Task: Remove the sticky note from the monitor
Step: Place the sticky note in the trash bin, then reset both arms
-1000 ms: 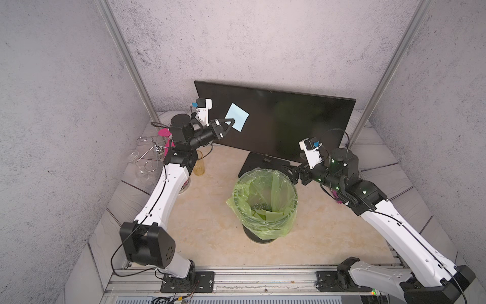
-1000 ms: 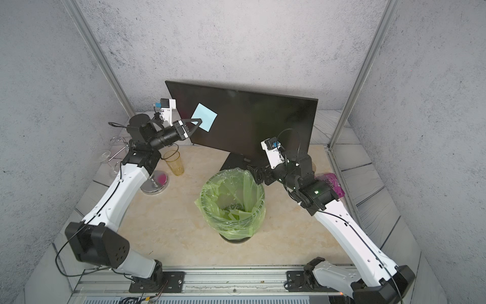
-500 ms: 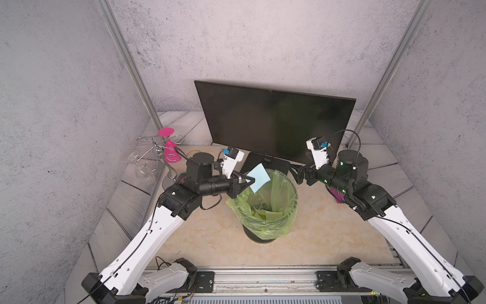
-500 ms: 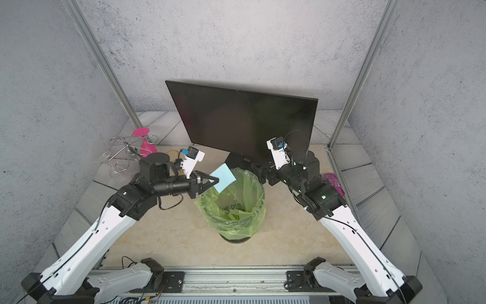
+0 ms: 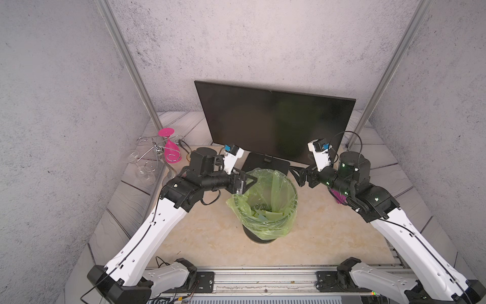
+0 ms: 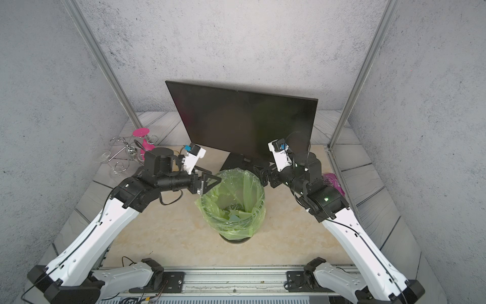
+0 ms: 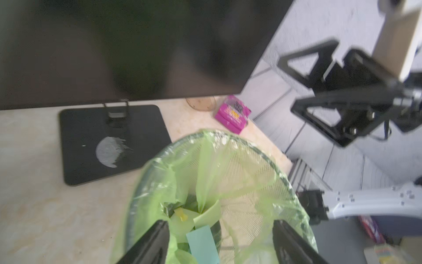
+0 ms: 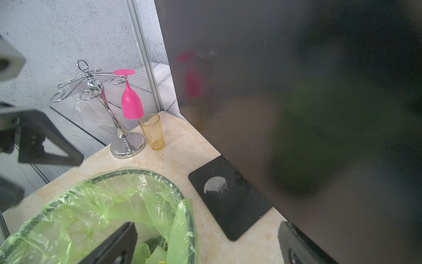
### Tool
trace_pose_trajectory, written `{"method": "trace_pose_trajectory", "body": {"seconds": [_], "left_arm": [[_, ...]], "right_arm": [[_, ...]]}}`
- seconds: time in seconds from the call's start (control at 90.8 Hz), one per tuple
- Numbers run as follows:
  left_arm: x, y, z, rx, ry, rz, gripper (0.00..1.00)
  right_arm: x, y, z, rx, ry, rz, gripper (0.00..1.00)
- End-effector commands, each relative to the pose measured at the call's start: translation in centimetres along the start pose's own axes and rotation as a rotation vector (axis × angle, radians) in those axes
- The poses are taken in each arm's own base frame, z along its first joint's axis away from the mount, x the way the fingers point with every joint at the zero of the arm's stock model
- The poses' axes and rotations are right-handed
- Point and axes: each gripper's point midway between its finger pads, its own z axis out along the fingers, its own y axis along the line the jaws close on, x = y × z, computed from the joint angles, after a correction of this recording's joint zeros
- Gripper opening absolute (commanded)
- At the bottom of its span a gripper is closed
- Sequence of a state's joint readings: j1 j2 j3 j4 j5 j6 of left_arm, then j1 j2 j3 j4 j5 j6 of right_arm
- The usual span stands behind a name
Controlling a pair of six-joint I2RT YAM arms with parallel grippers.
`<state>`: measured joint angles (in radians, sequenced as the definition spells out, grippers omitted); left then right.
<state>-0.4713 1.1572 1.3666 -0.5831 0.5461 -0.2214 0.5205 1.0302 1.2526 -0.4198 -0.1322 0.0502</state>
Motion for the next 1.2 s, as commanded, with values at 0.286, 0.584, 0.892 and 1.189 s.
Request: {"method": "trace_pose_trajectory", "body": {"seconds": [0.286, 0.584, 0.892, 1.189], "left_arm": [[3.2, 20.0, -7.2, -0.681, -0.156, -0.259, 1.0], [11.1, 27.6, -7.8, -0.912, -0.179, -0.419, 1.0], [14.0, 31.4, -4.7, -0.964, -0.165, -0.235, 1.0], [16.6, 34.6, -3.7, -0.985, -0.143, -0.173, 1.0]], "right_arm": [[7.2, -7.2, -4.6, 0.296, 0.1, 0.212, 0.99], [19.5, -10.6, -3.4, 0.487, 0.201, 0.363, 0.99], [23.6, -17.6, -3.0, 0.774, 0.117, 0.297, 0.99], [25.5, -22.7, -2.6, 0.867, -0.01, 0.232, 0.99]]}}
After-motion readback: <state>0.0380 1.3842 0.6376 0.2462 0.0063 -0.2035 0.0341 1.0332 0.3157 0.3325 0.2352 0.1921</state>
